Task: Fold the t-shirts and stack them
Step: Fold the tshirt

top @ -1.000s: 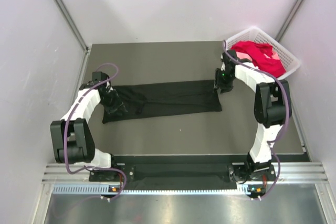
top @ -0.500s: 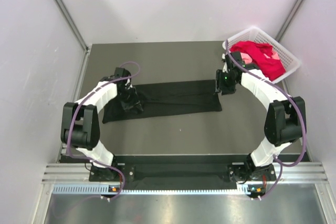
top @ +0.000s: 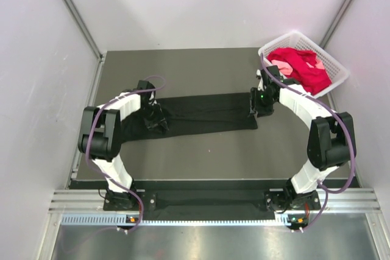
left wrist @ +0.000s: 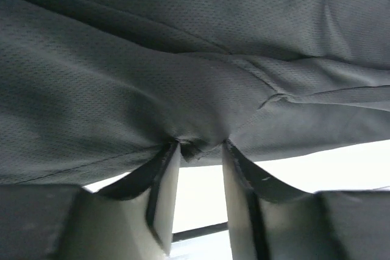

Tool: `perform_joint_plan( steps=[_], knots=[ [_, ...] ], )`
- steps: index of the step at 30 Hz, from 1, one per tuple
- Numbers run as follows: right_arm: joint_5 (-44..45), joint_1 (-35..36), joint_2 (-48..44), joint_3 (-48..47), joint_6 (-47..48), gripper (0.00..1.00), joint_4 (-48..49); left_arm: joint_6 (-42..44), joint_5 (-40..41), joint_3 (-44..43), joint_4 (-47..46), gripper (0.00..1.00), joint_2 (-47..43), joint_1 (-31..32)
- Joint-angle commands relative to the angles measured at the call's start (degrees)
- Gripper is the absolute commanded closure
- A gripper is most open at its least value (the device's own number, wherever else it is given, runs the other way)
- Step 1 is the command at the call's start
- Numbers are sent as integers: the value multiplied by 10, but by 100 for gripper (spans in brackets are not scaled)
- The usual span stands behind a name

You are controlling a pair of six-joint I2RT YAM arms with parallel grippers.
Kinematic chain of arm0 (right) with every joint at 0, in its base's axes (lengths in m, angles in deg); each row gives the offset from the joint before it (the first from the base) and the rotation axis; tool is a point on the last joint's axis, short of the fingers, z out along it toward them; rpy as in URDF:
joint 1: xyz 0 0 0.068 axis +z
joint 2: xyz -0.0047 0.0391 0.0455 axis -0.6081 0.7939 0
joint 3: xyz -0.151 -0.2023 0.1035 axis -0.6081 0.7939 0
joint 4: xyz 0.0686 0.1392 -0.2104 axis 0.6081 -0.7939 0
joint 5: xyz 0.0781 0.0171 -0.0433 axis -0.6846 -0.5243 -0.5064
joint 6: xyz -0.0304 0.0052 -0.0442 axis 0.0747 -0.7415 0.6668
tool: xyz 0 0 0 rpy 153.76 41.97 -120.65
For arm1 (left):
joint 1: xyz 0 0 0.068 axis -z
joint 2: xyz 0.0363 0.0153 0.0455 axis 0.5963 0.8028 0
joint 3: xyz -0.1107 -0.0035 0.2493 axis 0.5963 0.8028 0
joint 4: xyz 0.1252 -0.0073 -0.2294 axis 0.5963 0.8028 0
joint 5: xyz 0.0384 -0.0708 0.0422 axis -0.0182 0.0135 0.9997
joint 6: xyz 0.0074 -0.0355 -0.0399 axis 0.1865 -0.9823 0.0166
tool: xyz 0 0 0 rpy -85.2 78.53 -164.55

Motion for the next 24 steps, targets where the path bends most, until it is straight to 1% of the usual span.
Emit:
perform_joint_plan(
  steps=[1, 4, 7, 8, 9, 12, 15, 16, 18, 19, 20, 22, 24],
  knots=[
    [-18, 0, -11, -1, 6, 57, 16, -3, 11, 13, -24, 59, -2, 3],
    [-20, -1, -2, -3, 6, 57, 15, 0, 40, 14, 7, 56, -36, 3],
    [-27, -2, 8, -6, 8, 56, 16, -1, 68, 11, 38, 49, -124, 2],
    [-29, -2, 11, -5, 8, 56, 16, -1, 79, 5, 47, 45, -138, 2],
    [-32, -2, 14, -5, 8, 56, 18, 1, 101, 2, 52, 44, -151, 2],
    [-35, -2, 19, -7, 8, 56, 17, 12, 128, -15, 86, 44, -177, -15],
    [-34, -2, 24, -7, 10, 56, 19, 21, 123, -6, 92, 44, -201, -73],
    [-33, -2, 25, -7, 11, 56, 19, 23, 94, 2, 90, 44, -219, -125],
    [-32, -2, 27, -7, 12, 56, 18, 23, 62, 31, 85, 44, -235, -180],
    [-30, -2, 28, -6, 13, 55, 16, 22, 51, 42, 85, 44, -250, -226],
    [-28, -4, 28, -6, 14, 55, 16, 18, 33, 59, 85, 42, -257, -245],
    [-24, -10, 27, -3, 15, 54, 10, 11, 23, 74, 86, 41, -268, -279],
    [-24, -16, 26, 1, 19, 53, 2, -9, 23, 90, 91, 38, -272, -286]
  ],
)
